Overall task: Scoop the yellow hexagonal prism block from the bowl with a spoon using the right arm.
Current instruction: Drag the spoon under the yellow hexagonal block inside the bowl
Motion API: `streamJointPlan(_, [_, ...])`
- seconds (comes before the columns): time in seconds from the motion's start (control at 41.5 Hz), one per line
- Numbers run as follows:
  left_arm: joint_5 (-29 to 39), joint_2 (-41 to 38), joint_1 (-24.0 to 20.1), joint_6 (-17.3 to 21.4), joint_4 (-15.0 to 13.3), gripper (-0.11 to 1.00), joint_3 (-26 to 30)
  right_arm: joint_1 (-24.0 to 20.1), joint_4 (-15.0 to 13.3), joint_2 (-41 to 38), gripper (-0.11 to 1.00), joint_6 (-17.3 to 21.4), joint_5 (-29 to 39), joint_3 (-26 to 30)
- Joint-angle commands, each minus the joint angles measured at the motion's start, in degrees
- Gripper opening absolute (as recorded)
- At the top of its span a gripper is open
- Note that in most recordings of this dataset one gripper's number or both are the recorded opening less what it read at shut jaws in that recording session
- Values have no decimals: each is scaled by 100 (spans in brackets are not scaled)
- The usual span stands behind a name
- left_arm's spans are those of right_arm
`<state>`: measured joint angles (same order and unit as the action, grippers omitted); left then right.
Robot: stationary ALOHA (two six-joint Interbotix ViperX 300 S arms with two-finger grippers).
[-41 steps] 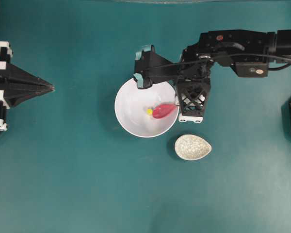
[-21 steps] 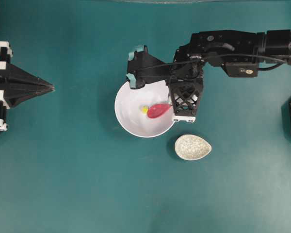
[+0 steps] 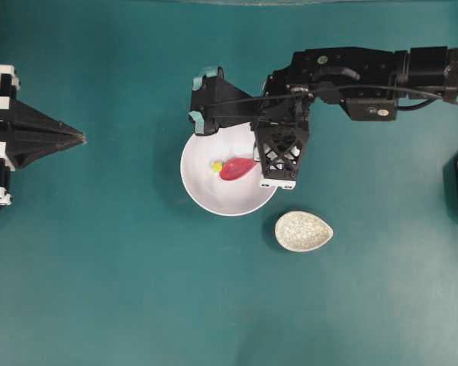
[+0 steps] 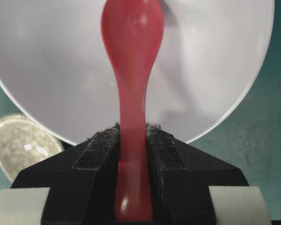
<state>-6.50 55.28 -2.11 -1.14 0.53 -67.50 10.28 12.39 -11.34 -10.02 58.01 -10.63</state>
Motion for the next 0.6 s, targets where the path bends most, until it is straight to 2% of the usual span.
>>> streamJointPlan(0.0, [-62, -35, -18, -9, 9, 1, 123, -9, -9, 105, 21, 9, -70, 149])
streamJointPlan(0.579, [-62, -26, -18, -9, 9, 1, 123, -9, -9, 105, 21, 18, -615, 149])
